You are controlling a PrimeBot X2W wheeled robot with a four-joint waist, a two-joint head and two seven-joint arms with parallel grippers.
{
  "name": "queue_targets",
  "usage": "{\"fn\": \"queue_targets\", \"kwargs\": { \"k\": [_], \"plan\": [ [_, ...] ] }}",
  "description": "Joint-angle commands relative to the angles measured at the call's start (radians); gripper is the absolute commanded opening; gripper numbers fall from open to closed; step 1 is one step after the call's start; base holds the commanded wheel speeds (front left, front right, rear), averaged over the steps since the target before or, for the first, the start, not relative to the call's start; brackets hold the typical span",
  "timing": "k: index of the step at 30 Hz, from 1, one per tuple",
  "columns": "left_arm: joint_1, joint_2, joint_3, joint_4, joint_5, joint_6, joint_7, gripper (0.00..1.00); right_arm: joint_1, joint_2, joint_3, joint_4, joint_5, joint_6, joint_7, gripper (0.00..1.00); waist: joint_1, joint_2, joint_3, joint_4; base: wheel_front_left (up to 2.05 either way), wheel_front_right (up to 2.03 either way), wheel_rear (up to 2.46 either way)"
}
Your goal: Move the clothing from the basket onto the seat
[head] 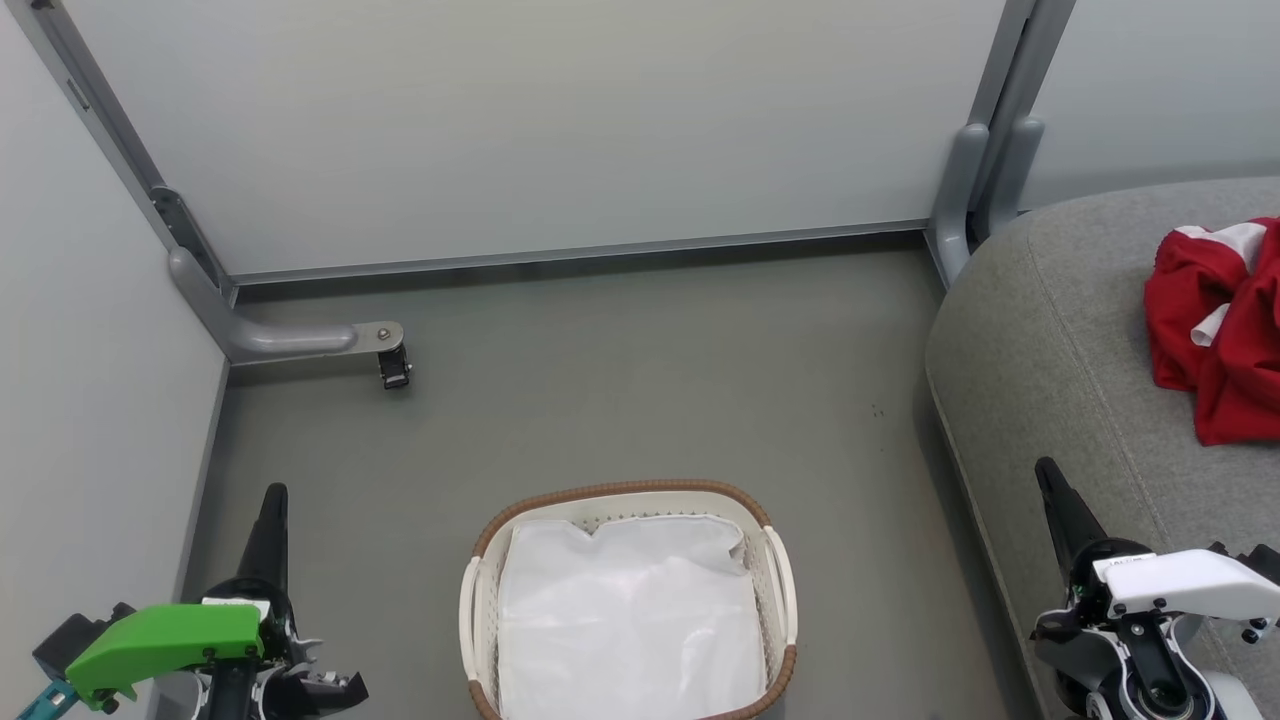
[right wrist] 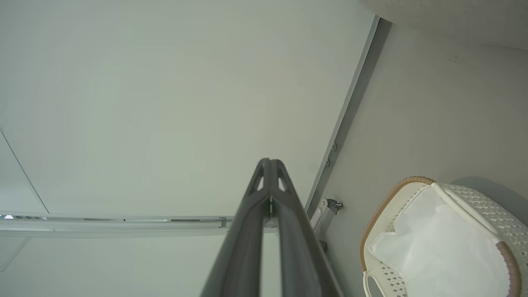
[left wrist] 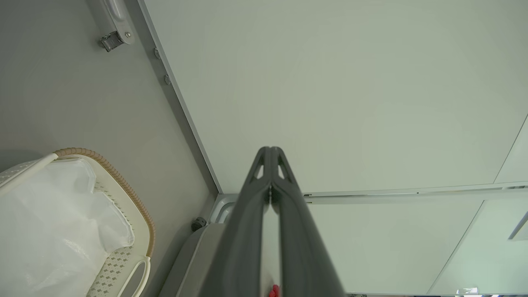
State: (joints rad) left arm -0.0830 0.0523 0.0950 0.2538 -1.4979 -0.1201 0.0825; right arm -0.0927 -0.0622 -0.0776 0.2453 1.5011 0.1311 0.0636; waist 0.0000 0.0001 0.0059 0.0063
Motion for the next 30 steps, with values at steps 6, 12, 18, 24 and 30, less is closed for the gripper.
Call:
{"fn": "queue_targets", "kwargs": {
  "k": [6,12,18,24,30],
  "plan": [
    [-0.025,-0.001,0.012,-0.009,-0.052,-0.009,0.015,0.00,-0.015,-0.004,-0.010,-0.004,0.056,-0.001,0.018,0.00,0.0000,-0.0001,-0.001,-0.002,0.00,0.00,0.00],
    [-0.030,-0.002,0.018,-0.009,-0.087,-0.012,0.025,0.00,-0.018,-0.004,-0.016,-0.003,0.095,-0.001,0.028,0.00,0.0000,-0.0001,-0.002,-0.004,0.00,0.00,0.00],
    [-0.035,-0.002,0.023,-0.010,-0.120,-0.014,0.036,0.00,-0.019,-0.003,-0.021,-0.003,0.133,-0.001,0.040,0.00,0.0000,-0.0001,-0.003,-0.006,0.00,0.00,0.00],
    [-0.032,-0.002,0.022,-0.010,-0.116,-0.014,0.036,0.00,-0.018,-0.002,-0.022,-0.002,0.126,-0.001,0.040,0.00,0.0000,-0.0001,-0.003,-0.006,0.00,0.00,0.00],
    [-0.032,-0.002,0.022,-0.010,-0.116,-0.014,0.036,0.00,-0.018,-0.001,-0.024,-0.002,0.124,-0.001,0.042,0.00,0.0000,-0.0001,-0.003,-0.006,0.00,0.00,0.00]
  ]
}}
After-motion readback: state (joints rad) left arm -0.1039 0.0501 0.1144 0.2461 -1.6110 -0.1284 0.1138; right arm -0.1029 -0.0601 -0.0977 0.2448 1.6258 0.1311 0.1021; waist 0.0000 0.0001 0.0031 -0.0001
